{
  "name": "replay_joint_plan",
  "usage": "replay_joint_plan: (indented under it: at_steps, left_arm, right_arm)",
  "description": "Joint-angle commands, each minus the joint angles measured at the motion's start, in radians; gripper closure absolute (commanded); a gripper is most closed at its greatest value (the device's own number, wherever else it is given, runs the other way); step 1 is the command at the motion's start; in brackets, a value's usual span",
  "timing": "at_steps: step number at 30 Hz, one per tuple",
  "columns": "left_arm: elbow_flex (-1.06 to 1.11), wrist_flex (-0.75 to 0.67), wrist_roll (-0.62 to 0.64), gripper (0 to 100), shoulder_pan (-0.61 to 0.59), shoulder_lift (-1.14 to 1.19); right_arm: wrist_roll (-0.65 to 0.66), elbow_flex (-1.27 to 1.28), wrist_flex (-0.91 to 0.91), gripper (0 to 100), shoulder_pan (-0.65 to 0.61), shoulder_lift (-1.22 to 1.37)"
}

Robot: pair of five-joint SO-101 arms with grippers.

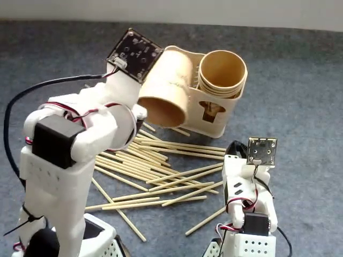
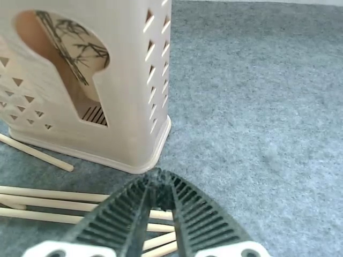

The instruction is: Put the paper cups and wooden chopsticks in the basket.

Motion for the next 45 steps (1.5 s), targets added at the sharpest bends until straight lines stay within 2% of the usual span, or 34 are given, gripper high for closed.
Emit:
replay_joint_plan:
  at_steps: [1, 11, 29, 36, 45]
  left_arm:
    - [-0.162, -0.002, 0.060, 100, 0.117, 0.061]
    - [-0.378, -0.002, 0.107, 99, 0.209, 0.285]
    - [-0.596, -0.003, 0.117, 99, 0.205, 0.512]
    - [-0.680, -0.003, 0.121, 83, 0.202, 0.578]
    - [-0.776, -0.008, 0.124, 84, 0.162, 0.625]
  right_arm:
    - [0.011, -0.002, -0.022, 99.0, 0.001, -0.012]
    - [0.011, -0.002, -0.022, 99.0, 0.001, -0.012]
    - [0.011, -0.001, -0.022, 99.0, 0.001, -0.012]
    - [0.011, -0.001, -0.022, 99.0, 0.001, -0.012]
    - [0.011, -0.001, -0.022, 99.0, 0.001, -0.012]
